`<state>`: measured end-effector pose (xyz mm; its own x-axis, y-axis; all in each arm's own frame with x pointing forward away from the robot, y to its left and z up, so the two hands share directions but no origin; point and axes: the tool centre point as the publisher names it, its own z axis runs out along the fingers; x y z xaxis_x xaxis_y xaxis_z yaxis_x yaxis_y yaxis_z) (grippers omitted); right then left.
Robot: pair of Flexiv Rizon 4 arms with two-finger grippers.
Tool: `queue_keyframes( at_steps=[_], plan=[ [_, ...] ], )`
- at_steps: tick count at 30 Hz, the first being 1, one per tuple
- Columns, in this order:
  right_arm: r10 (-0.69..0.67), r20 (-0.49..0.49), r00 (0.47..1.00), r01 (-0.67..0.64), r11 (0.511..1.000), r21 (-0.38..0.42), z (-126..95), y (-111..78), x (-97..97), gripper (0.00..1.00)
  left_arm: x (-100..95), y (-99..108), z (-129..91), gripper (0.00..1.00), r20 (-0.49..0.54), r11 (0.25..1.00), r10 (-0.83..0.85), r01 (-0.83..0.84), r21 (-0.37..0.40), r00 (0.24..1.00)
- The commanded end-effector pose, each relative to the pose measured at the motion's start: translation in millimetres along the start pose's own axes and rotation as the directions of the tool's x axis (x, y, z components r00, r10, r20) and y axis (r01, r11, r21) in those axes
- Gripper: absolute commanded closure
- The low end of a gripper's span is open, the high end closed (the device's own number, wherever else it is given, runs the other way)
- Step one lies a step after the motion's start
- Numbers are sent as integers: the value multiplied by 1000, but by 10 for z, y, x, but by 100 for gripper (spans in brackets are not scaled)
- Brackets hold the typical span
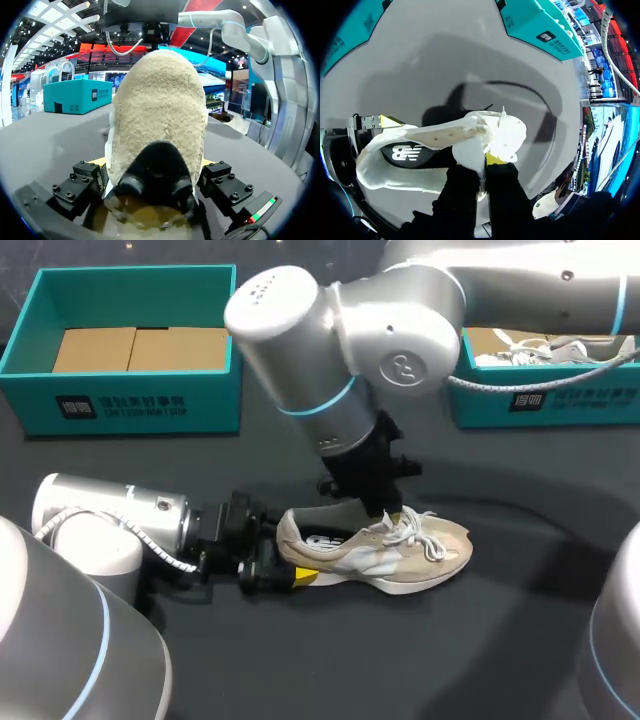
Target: Take the shoe out of the shoebox, open the shoe tongue, remove and reinsert the insole, then place the shoe into the shoebox
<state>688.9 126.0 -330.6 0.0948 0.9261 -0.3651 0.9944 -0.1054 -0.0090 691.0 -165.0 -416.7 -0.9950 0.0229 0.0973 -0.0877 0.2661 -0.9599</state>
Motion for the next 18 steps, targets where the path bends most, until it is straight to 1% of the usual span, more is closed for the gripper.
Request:
queue_keyframes(
  at_steps=[1,13,18],
  plan=[
    [39,-280,959,-49,998,-30,67,-71,-376,100,10,9,5,100,1,1000,0,0,-1,1000],
    [39,-280,959,-49,998,-30,67,-71,-376,100,10,9,5,100,1,1000,0,0,-1,1000],
    [15,-263,965,-26,999,-39,48,-48,-489,100,10,9,5,100,1,1000,0,0,-1,1000]
  ],
)
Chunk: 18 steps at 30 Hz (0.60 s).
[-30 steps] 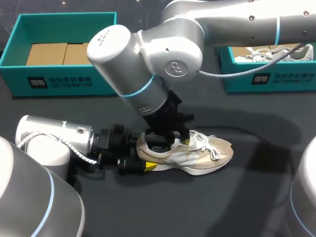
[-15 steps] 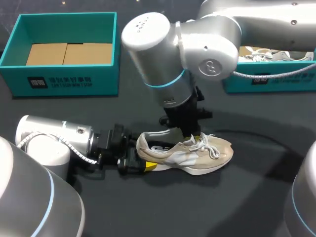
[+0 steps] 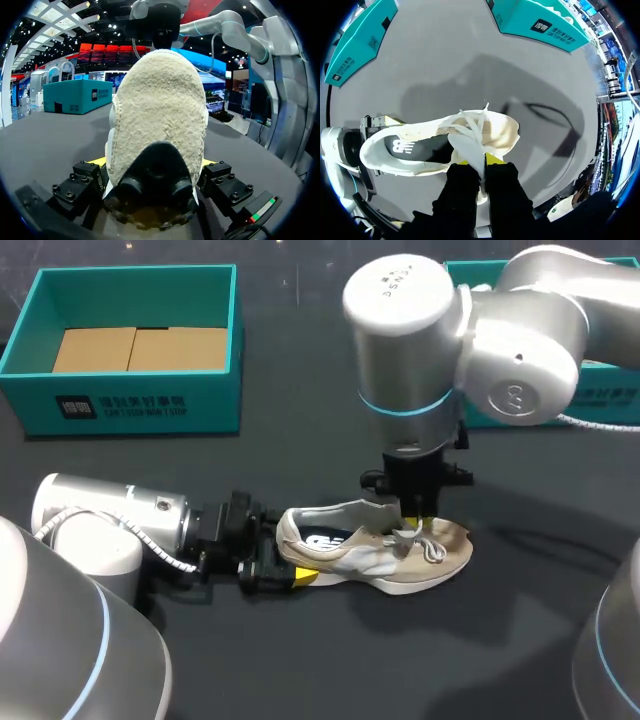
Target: Take the shoe out of the shoebox, open the shoe tongue, remove and reinsert the insole, then place the shoe into the shoebox
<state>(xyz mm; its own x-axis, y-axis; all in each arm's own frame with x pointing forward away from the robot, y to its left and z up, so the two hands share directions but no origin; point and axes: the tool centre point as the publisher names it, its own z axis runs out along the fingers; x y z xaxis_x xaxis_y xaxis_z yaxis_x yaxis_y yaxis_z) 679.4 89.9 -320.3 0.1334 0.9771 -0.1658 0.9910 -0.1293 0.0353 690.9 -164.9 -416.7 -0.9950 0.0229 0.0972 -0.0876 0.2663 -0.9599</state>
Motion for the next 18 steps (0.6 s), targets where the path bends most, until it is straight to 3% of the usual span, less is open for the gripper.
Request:
queue_keyframes(
  at_steps=[1,17,18],
  plan=[
    [-27,-58,998,27,1000,-7,-16,18,-123,100,10,9,5,100,1,1000,0,0,-1,1000],
    [-91,17,996,90,996,19,219,70,-362,100,10,9,5,100,1,1000,0,0,-1,1000],
    [-90,13,996,90,996,19,244,71,-363,88,10,9,5,100,1,1000,0,0,-1,1000]
  ],
)
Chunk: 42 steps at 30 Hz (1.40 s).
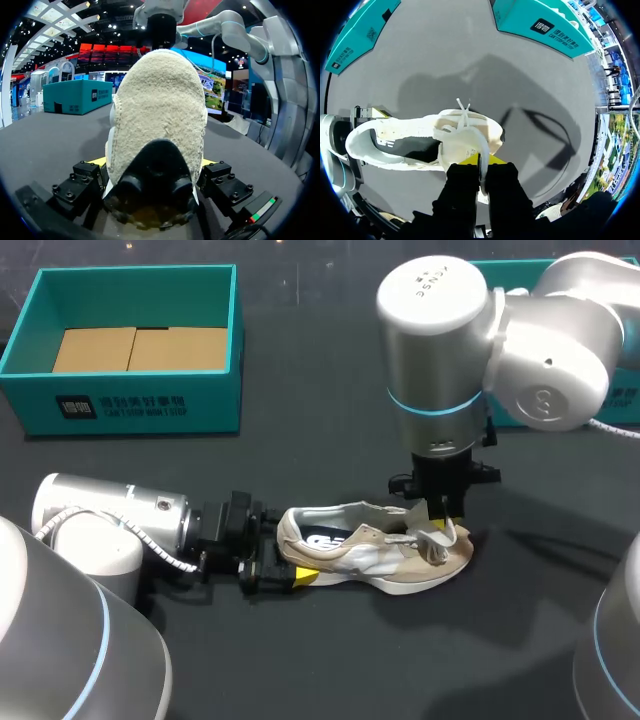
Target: Take the shoe out of the shoebox, open the shoe tongue, remove and reinsert the insole, then place the shoe into the shoebox
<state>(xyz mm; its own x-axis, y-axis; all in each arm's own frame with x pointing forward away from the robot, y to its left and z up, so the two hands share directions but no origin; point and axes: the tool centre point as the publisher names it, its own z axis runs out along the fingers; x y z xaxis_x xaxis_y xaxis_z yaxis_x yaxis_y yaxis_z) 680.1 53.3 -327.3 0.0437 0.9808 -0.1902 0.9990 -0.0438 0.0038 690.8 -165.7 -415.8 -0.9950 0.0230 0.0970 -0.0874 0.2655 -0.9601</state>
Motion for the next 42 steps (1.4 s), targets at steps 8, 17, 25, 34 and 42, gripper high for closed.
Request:
queue_keyframes(
  at_steps=[8,17,25,34,42],
  plan=[
    [32,-25,999,-31,999,8,236,-7,-48,53,7,19,0,100,1,1000,0,0,-2,1000],
    [102,37,994,-103,995,18,280,-21,-163,33,7,19,0,100,1,1000,0,0,-2,1000],
    [141,106,984,-143,990,9,159,-29,-245,37,7,19,0,100,1,1000,0,0,-2,1000],
    [154,188,970,-151,988,-34,-244,-84,-247,42,7,19,0,100,1,1000,0,0,-2,1000],
    [116,250,961,-99,992,-81,-619,-118,-261,44,7,19,0,100,1,1000,0,0,-2,1000]
  ],
)
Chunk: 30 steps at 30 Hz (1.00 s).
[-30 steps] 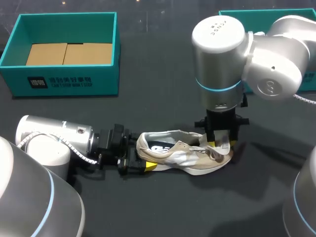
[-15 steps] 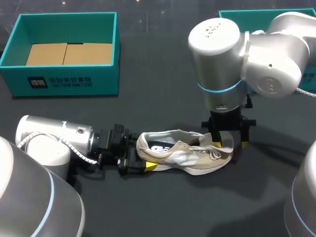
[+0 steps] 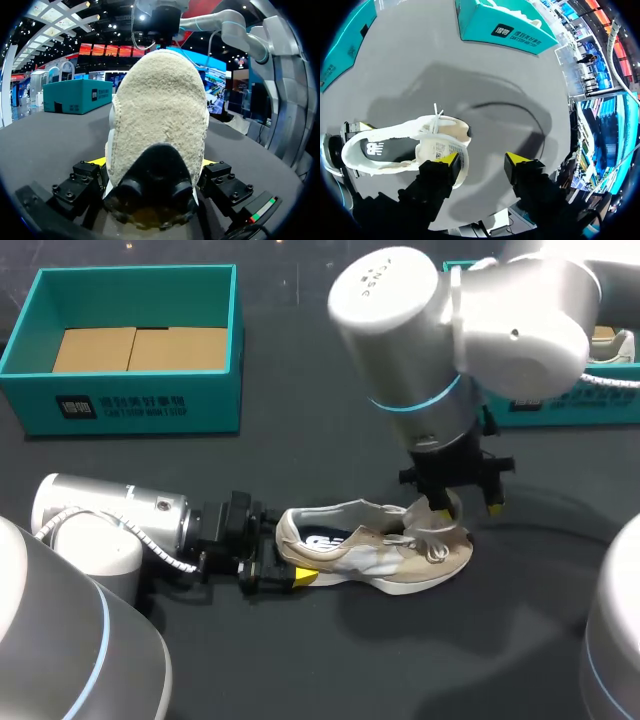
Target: Take the shoe out of the shoebox, open the shoe tongue, remove and reinsert the insole, then place the shoe into the shoebox
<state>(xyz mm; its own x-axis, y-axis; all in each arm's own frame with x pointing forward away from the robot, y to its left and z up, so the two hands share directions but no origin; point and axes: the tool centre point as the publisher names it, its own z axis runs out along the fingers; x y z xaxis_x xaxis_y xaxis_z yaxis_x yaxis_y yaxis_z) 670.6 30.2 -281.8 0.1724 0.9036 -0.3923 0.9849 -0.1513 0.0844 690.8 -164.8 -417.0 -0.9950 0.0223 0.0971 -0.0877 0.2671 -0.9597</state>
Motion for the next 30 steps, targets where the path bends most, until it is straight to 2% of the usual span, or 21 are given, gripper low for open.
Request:
queue_keyframes(
  at_steps=[1,5,11,15,18,21,25,26,27,28,29,30],
  plan=[
    [-29,31,999,30,999,-34,-268,-27,-3,45,8,6,6,100,1,1000,0,0,0,1000],
    [-107,5,994,107,991,-81,-458,-18,18,46,8,6,6,100,1,1000,0,0,0,1000],
    [-272,-39,961,263,952,-155,-751,1,122,49,8,6,6,100,1,1000,0,0,0,1000],
    [-410,-87,908,382,895,-233,-959,-30,231,50,8,6,6,100,1,1000,0,0,0,1000],
    [-537,-131,833,486,825,-288,-1076,-56,342,52,8,6,6,100,1,1000,0,0,0,1000],
    [-666,-169,727,601,736,-313,-1149,-70,485,53,8,6,6,100,1,1000,0,0,0,1000],
    [-780,-193,596,706,622,-338,-1212,-111,646,64,8,6,6,100,1,1000,0,0,0,1000],
    [-813,-193,550,734,580,-353,-1240,-137,686,73,8,6,6,100,1,1000,0,0,0,1000],
    [-829,-191,526,747,558,-362,-1250,-148,706,76,8,6,6,100,1,1000,0,0,0,1000],
    [-864,-195,464,770,502,-394,-1267,-166,742,85,8,6,6,100,1,1000,0,0,0,1000],
    [-887,-196,419,781,462,-420,-1275,-175,761,98,8,6,6,100,1,1000,0,0,0,1000],
    [-913,-187,363,801,408,-439,-1275,-167,770,100,8,6,6,100,1,1000,0,0,0,1000]
  ],
)
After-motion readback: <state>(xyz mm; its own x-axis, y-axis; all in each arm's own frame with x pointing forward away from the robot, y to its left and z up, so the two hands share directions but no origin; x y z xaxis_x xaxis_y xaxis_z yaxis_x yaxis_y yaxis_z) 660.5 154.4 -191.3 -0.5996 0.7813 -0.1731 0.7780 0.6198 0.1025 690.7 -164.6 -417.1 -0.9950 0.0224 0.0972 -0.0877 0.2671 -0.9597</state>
